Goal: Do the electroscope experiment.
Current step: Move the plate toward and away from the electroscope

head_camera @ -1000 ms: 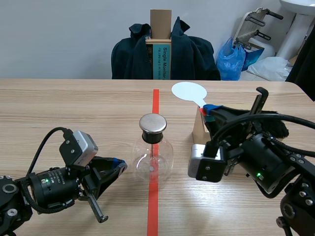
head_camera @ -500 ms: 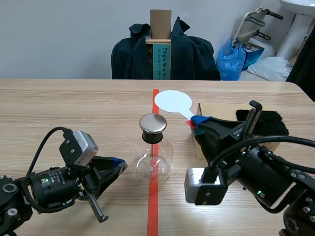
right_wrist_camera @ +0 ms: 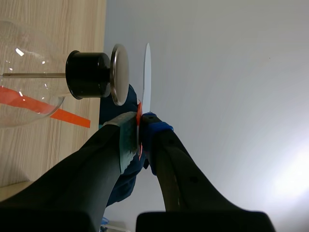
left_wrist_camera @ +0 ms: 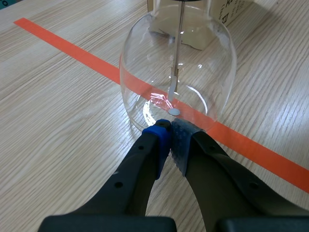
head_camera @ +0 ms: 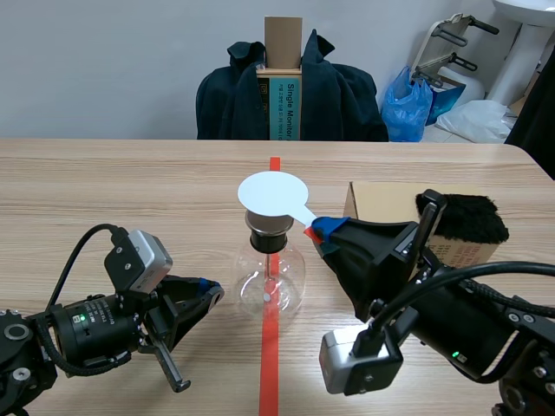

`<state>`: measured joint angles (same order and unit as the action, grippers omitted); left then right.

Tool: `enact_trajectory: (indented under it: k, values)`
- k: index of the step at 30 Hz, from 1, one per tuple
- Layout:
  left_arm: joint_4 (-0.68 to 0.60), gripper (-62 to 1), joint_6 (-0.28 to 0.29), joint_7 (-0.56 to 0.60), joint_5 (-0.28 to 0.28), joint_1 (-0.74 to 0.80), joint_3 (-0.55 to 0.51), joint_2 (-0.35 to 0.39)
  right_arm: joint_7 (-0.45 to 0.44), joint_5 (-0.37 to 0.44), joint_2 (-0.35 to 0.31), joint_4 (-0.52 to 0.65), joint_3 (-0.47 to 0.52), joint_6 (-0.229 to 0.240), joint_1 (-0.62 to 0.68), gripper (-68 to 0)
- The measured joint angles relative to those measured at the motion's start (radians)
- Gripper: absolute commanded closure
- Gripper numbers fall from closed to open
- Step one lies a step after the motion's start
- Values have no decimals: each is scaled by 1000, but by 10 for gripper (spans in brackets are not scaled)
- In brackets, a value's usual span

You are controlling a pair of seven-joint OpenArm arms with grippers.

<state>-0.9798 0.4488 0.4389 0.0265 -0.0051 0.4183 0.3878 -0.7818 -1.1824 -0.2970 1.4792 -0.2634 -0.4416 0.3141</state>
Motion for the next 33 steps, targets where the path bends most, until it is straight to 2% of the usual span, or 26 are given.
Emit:
enact_trajectory:
  k: [5, 14, 21, 29, 33]
  values:
    - [0, -31, 0, 0, 0, 0, 0, 0, -30, 0, 0, 0, 0, 0, 0, -7]
    - [0, -31, 0, 0, 0, 0, 0, 0, -15, -8, 0, 0, 0, 0, 0, -7]
    - [0, -31, 0, 0, 0, 0, 0, 0, 131, -15, 0, 0, 0, 0, 0, -7]
    - [0, -31, 0, 0, 0, 0, 0, 0, 369, -14, 0, 0, 0, 0, 0, -7]
    - [0, -31, 0, 0, 0, 0, 0, 0, 428, -14, 0, 0, 0, 0, 0, -7]
